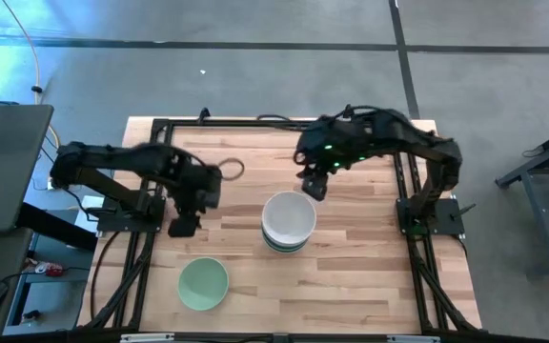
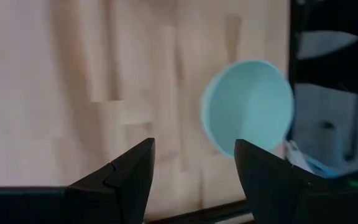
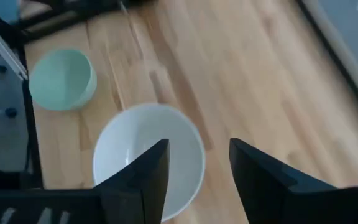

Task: Nest bowls inside each other
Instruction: Stack the light blue bowl on top of the white bowl

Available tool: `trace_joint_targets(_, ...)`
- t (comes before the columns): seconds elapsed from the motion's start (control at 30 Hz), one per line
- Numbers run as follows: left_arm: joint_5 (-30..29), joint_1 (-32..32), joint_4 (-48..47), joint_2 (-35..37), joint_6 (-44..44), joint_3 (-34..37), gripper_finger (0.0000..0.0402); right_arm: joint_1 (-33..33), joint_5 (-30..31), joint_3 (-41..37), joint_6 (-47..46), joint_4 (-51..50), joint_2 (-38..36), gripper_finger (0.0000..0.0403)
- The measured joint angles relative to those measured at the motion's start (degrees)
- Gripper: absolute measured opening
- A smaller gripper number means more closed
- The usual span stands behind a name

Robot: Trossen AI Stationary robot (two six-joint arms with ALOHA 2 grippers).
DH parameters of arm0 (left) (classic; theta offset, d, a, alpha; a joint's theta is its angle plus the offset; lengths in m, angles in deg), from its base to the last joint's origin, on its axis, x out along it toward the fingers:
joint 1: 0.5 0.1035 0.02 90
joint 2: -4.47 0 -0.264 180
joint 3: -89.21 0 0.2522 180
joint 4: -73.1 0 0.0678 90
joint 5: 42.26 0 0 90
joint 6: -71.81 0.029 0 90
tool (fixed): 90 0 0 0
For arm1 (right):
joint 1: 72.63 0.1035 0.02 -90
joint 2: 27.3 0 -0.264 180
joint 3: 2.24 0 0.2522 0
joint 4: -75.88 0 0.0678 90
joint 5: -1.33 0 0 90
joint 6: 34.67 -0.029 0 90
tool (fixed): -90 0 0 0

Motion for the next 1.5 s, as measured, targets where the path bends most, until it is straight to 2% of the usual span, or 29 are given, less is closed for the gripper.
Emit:
trace_joint_targets(0.17,2.38,-3.86,8.85,-0.01,-3.14,7.67,0.0211,2.45,2.5,-2.52,6.9,5.87,-5.33,0.0161)
trace_joint_targets(0.27,2.15,-6.58,14.12,-0.01,-5.06,11.55,0.0211,3.71,4.0,-2.78,9.3,6.13,-7.66,0.0161)
trace_joint_targets(0.7,-6.98,-16.09,27.2,-0.01,-17.97,25.57,0.0211,9.33,5.27,-2.84,16.19,12.88,-15.95,0.0161)
trace_joint_targets(0.87,-7.33,-18.84,32.75,-0.01,-24.1,30.21,0.0211,11.78,5.28,-2.84,18.76,17.76,-19.32,0.0161)
trace_joint_targets(1.1,-7.33,-20.93,37.65,-0.01,-30.72,33.85,0.0204,14.2,7.17,-2.84,22.17,22.92,-23.24,0.0161)
trace_joint_targets(1.5,-9.48,-21.76,39.69,-0.92,-34.03,35.11,0.013,15.3,9.03,-2.84,25.09,23.39,-24.99,0.0161)
